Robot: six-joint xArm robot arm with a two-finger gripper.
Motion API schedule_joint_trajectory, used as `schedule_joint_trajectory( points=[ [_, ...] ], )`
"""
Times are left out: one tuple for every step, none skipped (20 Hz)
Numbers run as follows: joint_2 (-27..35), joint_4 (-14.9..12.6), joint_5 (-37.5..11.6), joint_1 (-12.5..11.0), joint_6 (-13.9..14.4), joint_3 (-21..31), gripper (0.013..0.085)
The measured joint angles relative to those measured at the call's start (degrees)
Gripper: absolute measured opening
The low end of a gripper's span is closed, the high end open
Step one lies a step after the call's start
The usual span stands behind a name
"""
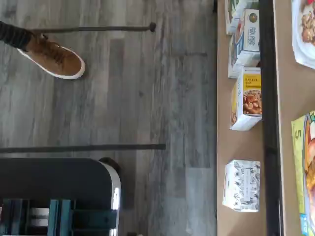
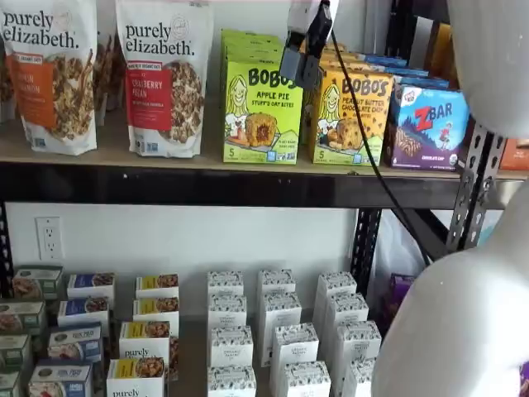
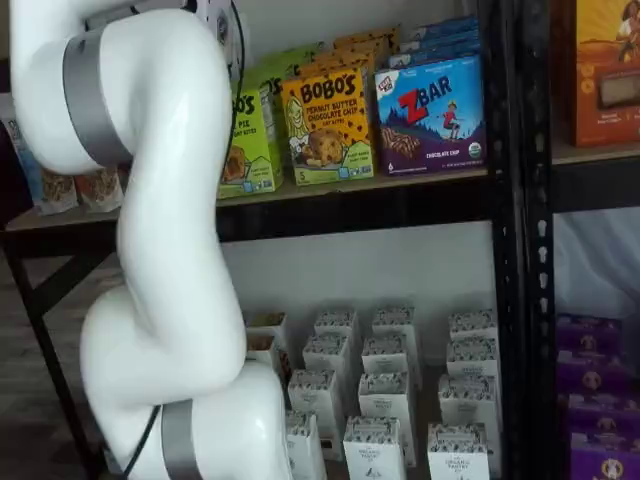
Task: Pick the green box on the top shelf, the fourth from the left
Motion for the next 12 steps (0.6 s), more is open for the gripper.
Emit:
schedule_joint_trajectory(
  points=[
    [-0.56,0.54,-1.09,-0.27,-0.22,0.72,0.085],
    [-0.95,1.06,-1.86,-0.63,-0.44,1.03,0.085],
    [-0.96,1.28,-2.0,-0.84,-0.56,0.86,0.085],
    [-0.85,1.4,-1.91,-0.98,-0.63,0.54,0.085],
    [-0.75,1.51,-1.84,-1.11,-0.69,0.28,0.085],
    [-0.74,1.67,-1.88,-1.23,-0.75,0.13,0.085],
    [-0.9,1.83,-2.31,-1.34,-0.82,0.25,0.085],
    [-1.09,2.01,-2.77,-1.42,-0.87,0.45,0.085],
    [-1.37,2.3,-3.5,-1.54,-0.94,0.78,0.085],
    [-1.61,2.51,-4.14,-1.61,-0.99,1.07,0.085],
    [-1.89,2.68,-4.94,-1.63,-1.02,1.46,0.085],
    [-2.17,2.78,-5.77,-1.62,-1.03,1.88,0.085]
  ],
)
